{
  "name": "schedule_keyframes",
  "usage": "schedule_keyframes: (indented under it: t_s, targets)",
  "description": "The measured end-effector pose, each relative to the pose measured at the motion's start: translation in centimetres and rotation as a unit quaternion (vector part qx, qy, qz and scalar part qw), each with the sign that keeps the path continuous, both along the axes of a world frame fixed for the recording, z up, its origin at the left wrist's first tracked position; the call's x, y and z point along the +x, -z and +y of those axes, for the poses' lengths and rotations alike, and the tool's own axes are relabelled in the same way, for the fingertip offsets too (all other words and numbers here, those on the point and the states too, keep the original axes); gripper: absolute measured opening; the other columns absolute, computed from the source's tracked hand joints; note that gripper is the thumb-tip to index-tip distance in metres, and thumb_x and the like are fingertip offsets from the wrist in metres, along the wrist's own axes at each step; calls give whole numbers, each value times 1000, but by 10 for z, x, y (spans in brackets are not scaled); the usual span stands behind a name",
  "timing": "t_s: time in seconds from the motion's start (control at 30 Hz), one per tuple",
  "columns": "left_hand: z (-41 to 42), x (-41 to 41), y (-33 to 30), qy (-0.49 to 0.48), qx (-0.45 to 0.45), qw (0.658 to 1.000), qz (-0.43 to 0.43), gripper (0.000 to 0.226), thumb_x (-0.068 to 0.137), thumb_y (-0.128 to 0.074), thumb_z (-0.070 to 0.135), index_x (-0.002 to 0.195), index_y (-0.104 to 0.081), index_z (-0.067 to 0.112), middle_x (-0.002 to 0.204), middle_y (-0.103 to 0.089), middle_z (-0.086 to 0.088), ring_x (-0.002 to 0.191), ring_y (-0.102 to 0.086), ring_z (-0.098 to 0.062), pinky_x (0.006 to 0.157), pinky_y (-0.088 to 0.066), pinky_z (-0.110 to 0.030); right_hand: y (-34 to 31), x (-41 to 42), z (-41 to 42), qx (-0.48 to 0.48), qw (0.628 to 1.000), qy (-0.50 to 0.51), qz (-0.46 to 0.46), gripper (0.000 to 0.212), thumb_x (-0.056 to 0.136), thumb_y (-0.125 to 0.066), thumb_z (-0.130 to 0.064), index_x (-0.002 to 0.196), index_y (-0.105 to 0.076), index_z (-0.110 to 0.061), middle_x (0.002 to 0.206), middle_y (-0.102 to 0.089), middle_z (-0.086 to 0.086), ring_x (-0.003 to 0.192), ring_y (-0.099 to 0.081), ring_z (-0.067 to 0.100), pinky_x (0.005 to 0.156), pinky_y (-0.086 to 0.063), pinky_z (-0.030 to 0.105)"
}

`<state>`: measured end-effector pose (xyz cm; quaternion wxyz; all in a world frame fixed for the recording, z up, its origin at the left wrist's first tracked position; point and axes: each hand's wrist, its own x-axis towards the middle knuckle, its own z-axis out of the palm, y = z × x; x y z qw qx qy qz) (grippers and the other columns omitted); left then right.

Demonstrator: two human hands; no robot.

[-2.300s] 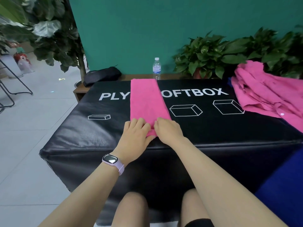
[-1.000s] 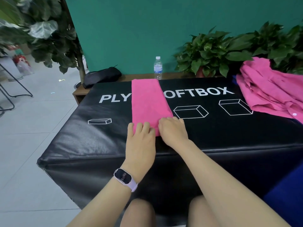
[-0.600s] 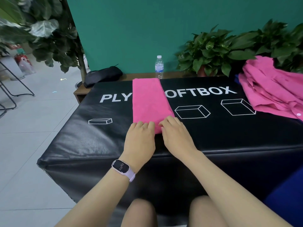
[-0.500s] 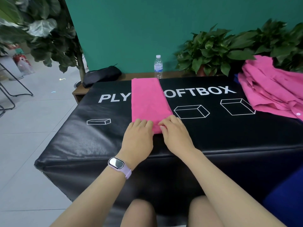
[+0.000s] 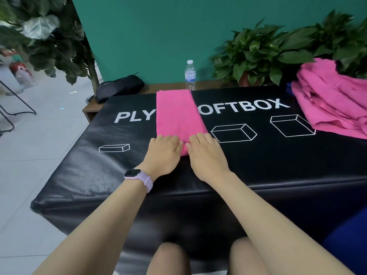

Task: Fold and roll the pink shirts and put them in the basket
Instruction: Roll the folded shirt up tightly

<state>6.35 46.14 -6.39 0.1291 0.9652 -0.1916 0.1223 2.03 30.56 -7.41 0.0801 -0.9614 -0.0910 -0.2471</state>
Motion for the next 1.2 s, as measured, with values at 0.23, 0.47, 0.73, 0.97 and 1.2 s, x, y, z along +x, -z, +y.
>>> schedule_keyframes:
  t_s: [0.23, 0.47, 0.73, 0.97, 1.2]
  targets:
    - [-11, -17, 6, -63, 57, 982, -167, 11, 97, -49, 18, 89, -52, 11, 82, -50, -9, 74, -40, -28, 67, -23, -37, -14, 38, -5, -23, 997, -40, 59, 23, 108, -29, -29, 92, -43, -20, 77, -56, 1, 81, -58, 34, 67, -31, 40]
    - [-9, 5, 5, -57, 72, 983, -161, 44, 102, -11, 34, 88, -48, 16, 79, -48, -4, 68, -32, -25, 65, -24, -37, -20, 66, 2, 31, 992, 27, 122, 23, 101, -38, -31, 86, -50, -18, 95, -69, 13, 85, -62, 39, 68, -33, 39]
    - [-12, 29, 5, -85, 128, 976, -153, 40, 96, -10, 24, 80, -46, 22, 79, -52, 1, 72, -33, -26, 65, -20, -37, -8, 53, 7, -14, 999, -23, -46, 27, 101, -35, -22, 83, -53, -15, 85, -58, 5, 84, -55, 29, 79, -37, 39]
    - [-11, 41, 4, -48, 171, 979, -103, 19, 89, -25, 12, 82, -40, 20, 88, -62, -2, 73, -44, -27, 64, -30, -35, 0, 73, 5, -36, 999, -23, 7, 17, 99, -30, -22, 84, -39, -21, 83, -57, 2, 82, -55, 28, 71, -29, 35]
    - [-14, 6, -5, -80, 145, 983, -76, 14, 95, -30, 14, 87, -37, 23, 95, -61, 1, 75, -40, -25, 63, -31, -34, -10, 51, 12, -39, 998, 4, 45, 22, 102, -32, -23, 95, -51, -15, 91, -69, 5, 87, -65, 30, 78, -36, 37]
